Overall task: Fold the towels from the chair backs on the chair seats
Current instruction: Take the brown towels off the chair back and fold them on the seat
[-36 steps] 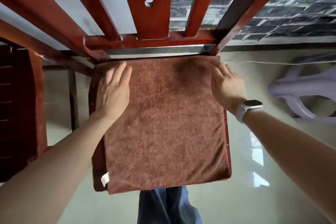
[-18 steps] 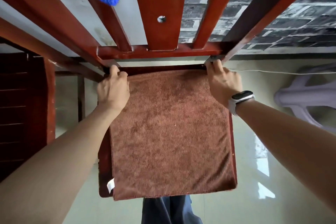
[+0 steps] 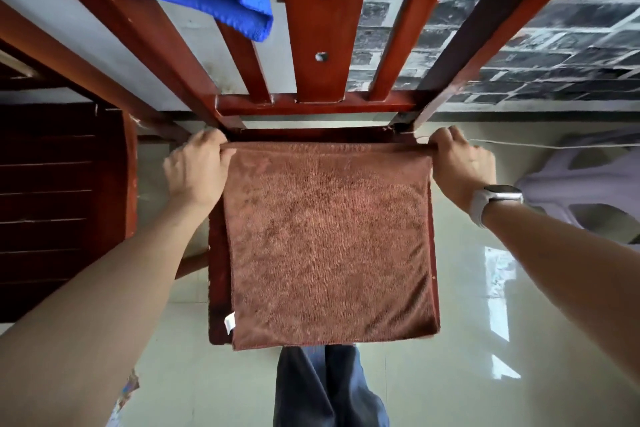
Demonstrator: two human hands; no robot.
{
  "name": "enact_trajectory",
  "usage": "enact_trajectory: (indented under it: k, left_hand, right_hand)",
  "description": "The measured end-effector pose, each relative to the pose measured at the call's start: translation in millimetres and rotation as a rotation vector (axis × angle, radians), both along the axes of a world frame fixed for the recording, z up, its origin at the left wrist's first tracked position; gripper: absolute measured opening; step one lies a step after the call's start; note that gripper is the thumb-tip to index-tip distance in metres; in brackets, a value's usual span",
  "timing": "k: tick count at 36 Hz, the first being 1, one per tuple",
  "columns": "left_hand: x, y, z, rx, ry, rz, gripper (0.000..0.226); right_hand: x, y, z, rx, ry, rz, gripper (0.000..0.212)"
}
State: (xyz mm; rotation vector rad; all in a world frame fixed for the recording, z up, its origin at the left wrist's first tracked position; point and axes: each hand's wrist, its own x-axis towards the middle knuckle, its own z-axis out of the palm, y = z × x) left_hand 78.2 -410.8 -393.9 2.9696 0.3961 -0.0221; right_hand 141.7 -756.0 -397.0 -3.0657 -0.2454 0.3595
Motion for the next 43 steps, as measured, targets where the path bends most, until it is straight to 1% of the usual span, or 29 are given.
enact_trajectory:
  k: [4, 6, 9, 12, 16, 18, 20, 23, 26, 28, 30, 37, 43]
  left_hand:
    - [3.6, -3.6, 23.3, -0.073, -0.071, 0.035, 0.023]
    - [2.7, -4.0, 35.0, -0.104, -0.127, 0.061, 0.021]
    - [-8.9, -4.2, 47.9, -0.148, -0.187, 0.041, 0.017]
    - [-37.5, -4.5, 51.2, -0.155, -0.191, -0.013, 0.013]
    - [-87.9, -7.2, 39.5, -0.153, -0.139, -0.003, 0.011]
    - [-113.0, -8.2, 29.5, -0.169, -0.109, -0.031, 0.009]
    - [-137.3, -9.1, 17.8, -0.144, -0.088, -0.08, 0.007]
    - [-168.9, -10.9, 1.2, -0.105, -0.087, -0.14, 0.006]
    - [-195.0, -13.5, -15.0, -0.077, -0.067, -0.161, 0.01]
    - [-208.4, -14.6, -25.5, -0.09, -0.032, -0.176, 0.019]
    - [-218.4, -15.4, -33.7, -0.102, 0.012, -0.181, 0.023]
    - [-233.1, -23.2, -46.8, -0.117, 0.066, -0.242, 0.017]
    - [-236.0, -23.9, -50.3, -0.109, 0.116, -0.229, 0.018]
  right_hand:
    - [6.0, 6.2, 23.9, 0.12, -0.044, -0.153, 0.018]
    - [6.9, 9.3, 35.8, 0.177, -0.086, -0.197, 0.018]
    - [-2.5, 10.3, 47.3, 0.223, -0.142, -0.192, 0.015]
    - [-27.9, 4.1, 47.6, 0.264, -0.157, -0.144, 0.015]
    - [-78.0, -13.1, 37.1, 0.288, -0.077, -0.112, 0.016]
    - [-102.3, -21.8, 30.1, 0.287, -0.004, -0.105, 0.013]
    - [-124.3, -29.5, 22.8, 0.288, 0.07, -0.085, 0.01]
    - [-152.4, -39.7, 11.9, 0.276, 0.15, -0.04, 0.012]
    - [-172.6, -46.6, 3.7, 0.254, 0.209, -0.042, 0.01]
    - [-181.4, -49.8, -1.0, 0.234, 0.233, -0.035, 0.01]
    - [-188.5, -51.9, -5.1, 0.202, 0.261, -0.01, 0.012]
    - [-205.0, -53.7, -11.3, 0.159, 0.282, 0.039, 0.014]
    - [-212.5, -55.1, -16.7, 0.148, 0.279, 0.071, 0.013]
